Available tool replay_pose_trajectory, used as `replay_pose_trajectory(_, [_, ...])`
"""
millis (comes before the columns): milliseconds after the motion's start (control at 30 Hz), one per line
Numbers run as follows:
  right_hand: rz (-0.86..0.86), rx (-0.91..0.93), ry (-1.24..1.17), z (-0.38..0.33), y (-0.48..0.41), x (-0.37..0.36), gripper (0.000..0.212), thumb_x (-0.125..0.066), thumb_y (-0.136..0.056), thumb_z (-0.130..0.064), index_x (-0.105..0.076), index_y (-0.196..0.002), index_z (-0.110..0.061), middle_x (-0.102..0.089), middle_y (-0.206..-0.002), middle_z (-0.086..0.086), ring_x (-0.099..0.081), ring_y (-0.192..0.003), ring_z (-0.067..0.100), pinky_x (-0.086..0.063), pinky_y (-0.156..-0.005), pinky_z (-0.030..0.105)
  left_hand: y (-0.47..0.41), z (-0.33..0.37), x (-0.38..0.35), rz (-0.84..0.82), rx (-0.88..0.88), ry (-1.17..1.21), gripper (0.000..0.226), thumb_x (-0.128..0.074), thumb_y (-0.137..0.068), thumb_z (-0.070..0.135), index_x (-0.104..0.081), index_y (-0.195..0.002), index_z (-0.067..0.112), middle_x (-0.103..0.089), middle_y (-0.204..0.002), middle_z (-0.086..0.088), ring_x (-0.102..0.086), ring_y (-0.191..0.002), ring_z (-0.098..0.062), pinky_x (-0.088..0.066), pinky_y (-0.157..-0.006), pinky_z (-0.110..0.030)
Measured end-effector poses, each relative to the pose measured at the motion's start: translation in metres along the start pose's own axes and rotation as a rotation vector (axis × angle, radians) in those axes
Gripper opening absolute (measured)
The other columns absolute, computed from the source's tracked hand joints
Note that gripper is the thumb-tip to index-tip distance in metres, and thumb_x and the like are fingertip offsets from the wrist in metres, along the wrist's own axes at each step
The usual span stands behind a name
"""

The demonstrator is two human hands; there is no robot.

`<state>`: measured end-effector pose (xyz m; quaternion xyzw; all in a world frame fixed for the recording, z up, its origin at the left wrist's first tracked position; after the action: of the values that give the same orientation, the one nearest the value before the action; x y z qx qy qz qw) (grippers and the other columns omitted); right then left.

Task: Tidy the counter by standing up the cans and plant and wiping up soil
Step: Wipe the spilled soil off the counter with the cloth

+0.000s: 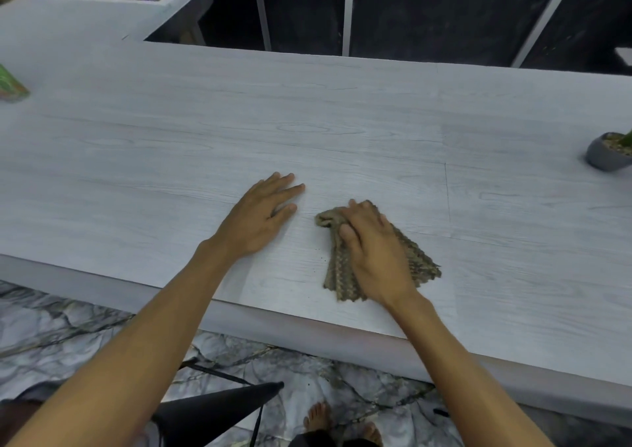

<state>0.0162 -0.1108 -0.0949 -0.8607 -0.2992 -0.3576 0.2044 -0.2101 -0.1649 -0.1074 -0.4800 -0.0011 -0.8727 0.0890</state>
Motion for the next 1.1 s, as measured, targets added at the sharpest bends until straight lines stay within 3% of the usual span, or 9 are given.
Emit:
replay_pose_trajectory(167, [-0.140, 0.097, 0.416, -0.007, 0.017, -0.021, 0.054, -0.014, -0.100, -0.056, -0.018, -0.151, -0.039, 0.003, -0.161, -0.001, 0.009, -0.148, 0.019, 0.005, -0.119, 0.043, 0.003, -0.006, -0.003, 0.001, -0.055, -0.104, 0.046, -0.035, -0.102, 0.037, -0.033, -0.148, 0.032, -0.019, -0.158, 0.011, -0.006, -0.146, -0.004, 0.000, -0.118, -0.021])
replay_pose_trajectory(367, [-0.096, -0.104, 0.497, 0.020, -0.005, -0.005, 0.056, -0.008, -0.098, -0.057, -0.012, -0.151, -0.041, 0.003, -0.162, 0.000, 0.010, -0.148, 0.020, 0.006, -0.119, 0.044, 0.004, -0.002, -0.003, 0.001, -0.043, -0.110, 0.046, -0.034, -0.103, 0.036, -0.031, -0.148, 0.031, -0.017, -0.159, 0.010, -0.004, -0.147, -0.004, 0.000, -0.118, -0.022])
replay_pose_trajectory(567, [-0.190, 0.069, 0.446, -0.011, 0.012, -0.024, 0.054, -0.011, -0.100, -0.055, -0.007, -0.152, -0.040, 0.009, -0.161, -0.003, 0.015, -0.147, 0.016, 0.009, -0.119, 0.041, 0.004, -0.004, -0.002, -0.017, -0.040, -0.096, 0.046, -0.034, -0.103, 0.038, -0.032, -0.148, 0.031, -0.017, -0.159, 0.011, -0.004, -0.146, -0.002, 0.000, -0.119, -0.023])
replay_pose_trajectory(700, [-0.121, -0.050, 0.479, 0.022, 0.006, 0.002, 0.057, -0.008, -0.097, -0.060, -0.009, -0.151, -0.041, 0.005, -0.161, -0.003, 0.011, -0.148, 0.017, 0.006, -0.120, 0.039, 0.007, -0.002, 0.003, 0.017, -0.001, 0.018, 0.045, -0.038, -0.102, 0.037, -0.035, -0.147, 0.032, -0.021, -0.157, 0.014, -0.006, -0.145, 0.003, 0.000, -0.117, -0.017])
replay_pose_trajectory(833, [-0.113, -0.138, 0.472, 0.026, -0.027, -0.002, 0.059, -0.008, -0.097, -0.058, -0.007, -0.152, -0.038, 0.007, -0.161, 0.001, 0.012, -0.148, 0.019, 0.009, -0.119, 0.040, 0.016, -0.007, 0.015, 0.082, 0.044, 0.048, 0.045, -0.037, -0.101, 0.040, -0.036, -0.146, 0.034, -0.023, -0.156, 0.016, -0.007, -0.145, 0.003, -0.002, -0.118, -0.021])
replay_pose_trajectory(1100, [-0.214, 0.041, 0.412, -0.035, -0.041, -0.055, 0.057, -0.013, -0.100, -0.053, -0.007, -0.153, -0.032, 0.008, -0.161, 0.003, 0.012, -0.148, 0.019, 0.011, -0.118, 0.041, 0.048, -0.029, 0.037, 0.141, 0.132, 0.041, 0.045, -0.036, -0.101, 0.041, -0.036, -0.146, 0.035, -0.024, -0.156, 0.017, -0.010, -0.145, 0.001, -0.006, -0.121, -0.030])
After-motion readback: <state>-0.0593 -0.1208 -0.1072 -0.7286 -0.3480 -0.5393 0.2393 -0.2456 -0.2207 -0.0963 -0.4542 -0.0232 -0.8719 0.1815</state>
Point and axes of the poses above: each hand's wrist, its own y-axis away from the middle knuckle, its own x-axis out of the back of the hand, z = x × y, the point moved 1 cm from there along -y, towards the middle knuckle
